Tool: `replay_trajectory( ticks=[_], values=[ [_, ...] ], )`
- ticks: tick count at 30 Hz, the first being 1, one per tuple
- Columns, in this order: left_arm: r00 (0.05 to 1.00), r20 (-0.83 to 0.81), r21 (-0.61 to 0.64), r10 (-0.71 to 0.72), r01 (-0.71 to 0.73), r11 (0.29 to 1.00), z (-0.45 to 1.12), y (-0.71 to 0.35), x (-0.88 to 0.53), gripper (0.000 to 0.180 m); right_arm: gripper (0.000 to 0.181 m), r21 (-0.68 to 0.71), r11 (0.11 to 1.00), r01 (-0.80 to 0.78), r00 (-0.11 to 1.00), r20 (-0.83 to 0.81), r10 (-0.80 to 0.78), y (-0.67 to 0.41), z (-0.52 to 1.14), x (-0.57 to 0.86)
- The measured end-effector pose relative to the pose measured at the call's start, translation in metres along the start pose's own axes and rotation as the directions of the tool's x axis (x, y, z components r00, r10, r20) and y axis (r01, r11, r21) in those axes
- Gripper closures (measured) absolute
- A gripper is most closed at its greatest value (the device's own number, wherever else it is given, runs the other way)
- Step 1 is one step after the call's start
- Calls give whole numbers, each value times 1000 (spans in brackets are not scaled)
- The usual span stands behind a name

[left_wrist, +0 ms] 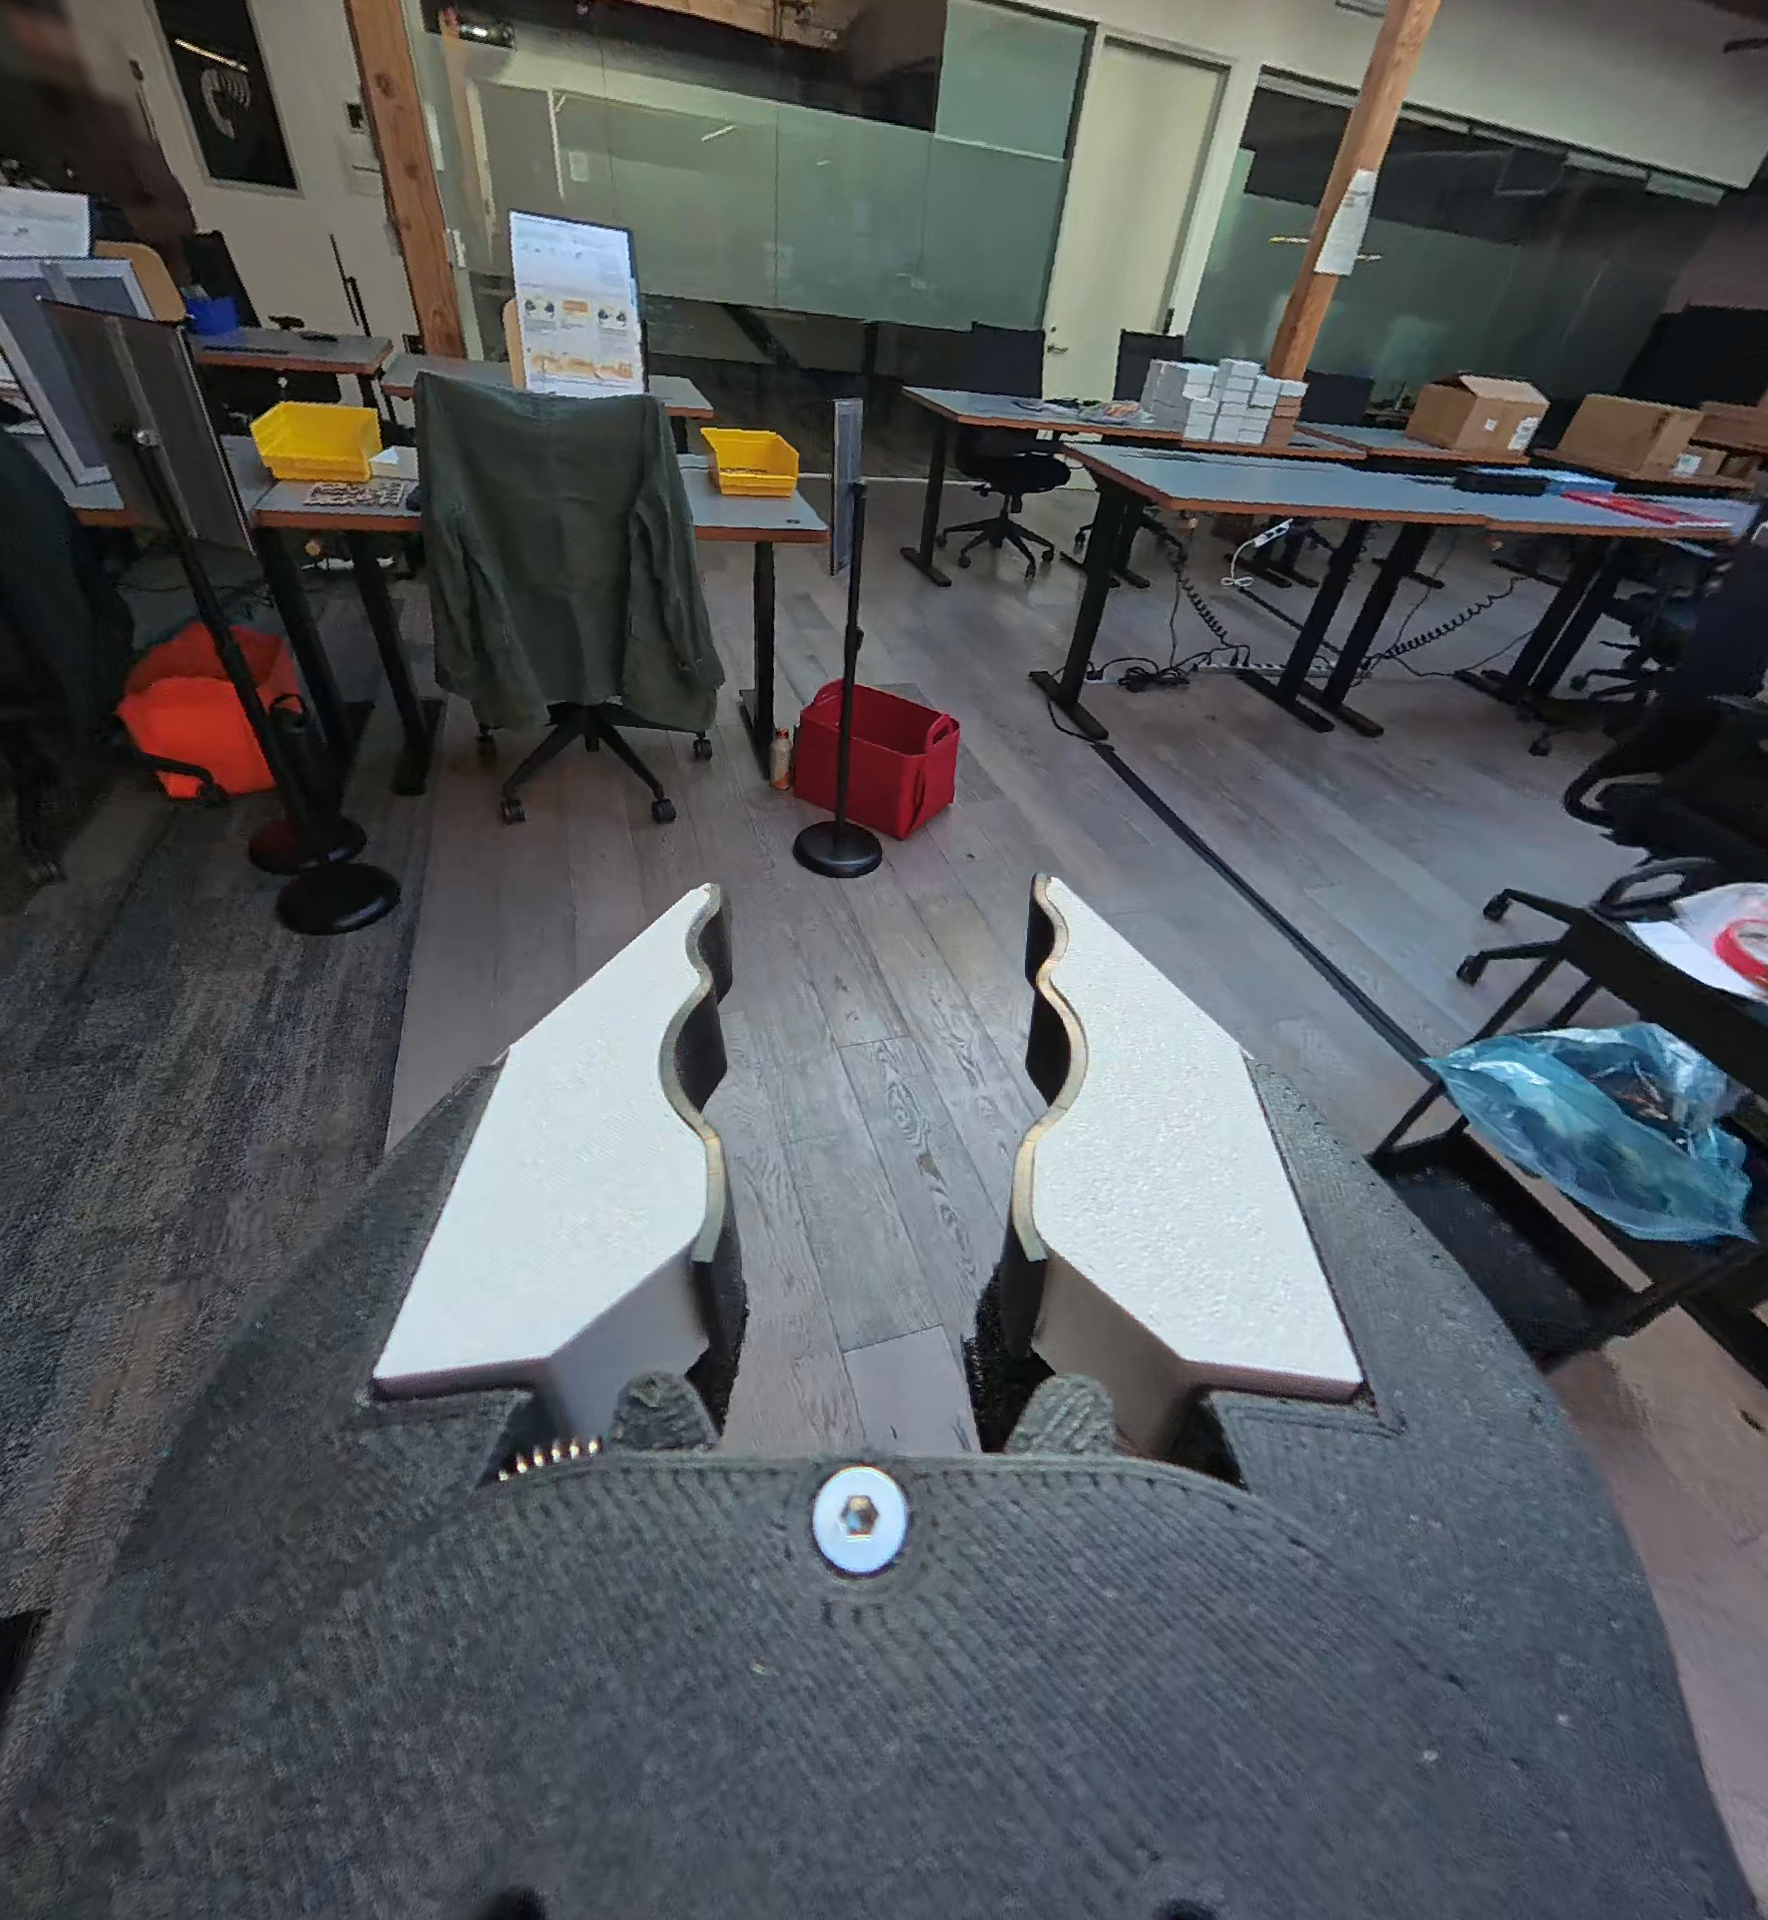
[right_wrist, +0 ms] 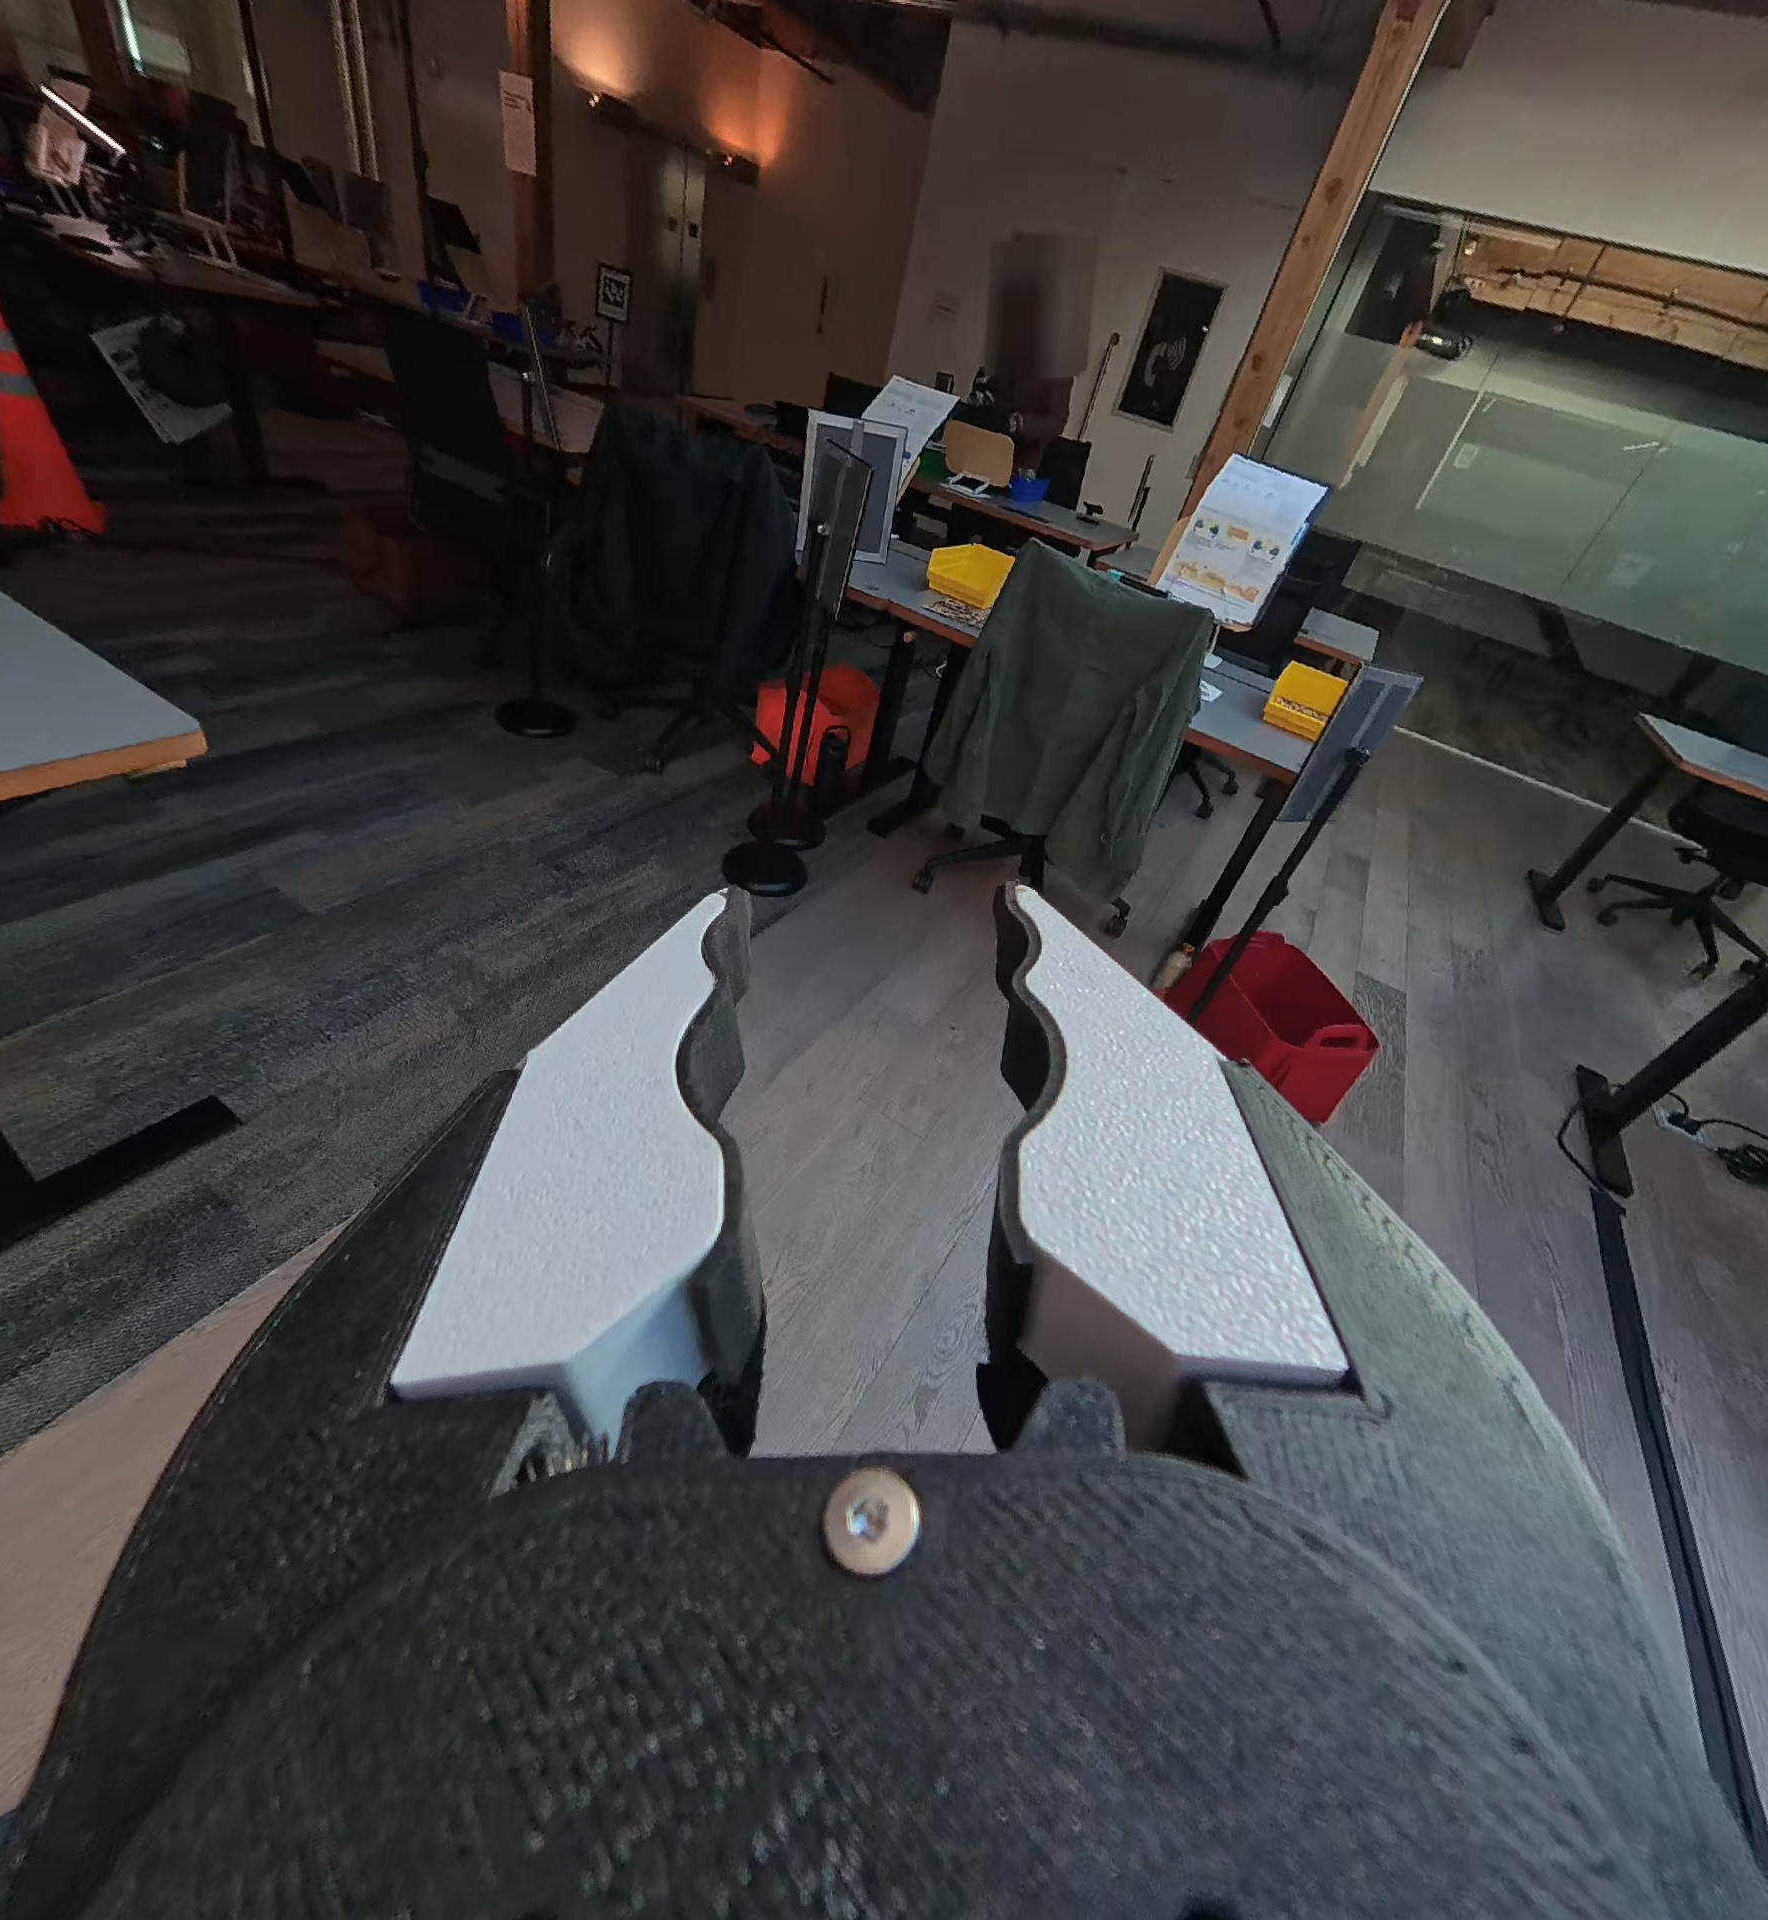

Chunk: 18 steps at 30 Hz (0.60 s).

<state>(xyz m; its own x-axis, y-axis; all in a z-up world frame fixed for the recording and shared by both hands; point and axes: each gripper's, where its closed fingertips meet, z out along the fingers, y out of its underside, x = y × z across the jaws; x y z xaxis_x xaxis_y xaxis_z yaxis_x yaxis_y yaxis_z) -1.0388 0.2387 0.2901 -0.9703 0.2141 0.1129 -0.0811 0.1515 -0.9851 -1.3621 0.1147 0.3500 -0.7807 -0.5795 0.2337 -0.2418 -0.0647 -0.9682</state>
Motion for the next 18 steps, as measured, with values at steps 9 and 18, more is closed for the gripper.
replay_trajectory(
  ticks=[9, 18],
  values=[
    [1000, 17, -31, 5, -5, 1000, 183, -44, -151, 128, 136, -100, 986, -132, 986, 89, 140, 59, 239, 35],
    [992, -39, 7, 122, -122, 993, 421, -115, -230, 130, 137, -140, 973, -183, 983, -8, 184, 107, 394, 143]
  ],
)
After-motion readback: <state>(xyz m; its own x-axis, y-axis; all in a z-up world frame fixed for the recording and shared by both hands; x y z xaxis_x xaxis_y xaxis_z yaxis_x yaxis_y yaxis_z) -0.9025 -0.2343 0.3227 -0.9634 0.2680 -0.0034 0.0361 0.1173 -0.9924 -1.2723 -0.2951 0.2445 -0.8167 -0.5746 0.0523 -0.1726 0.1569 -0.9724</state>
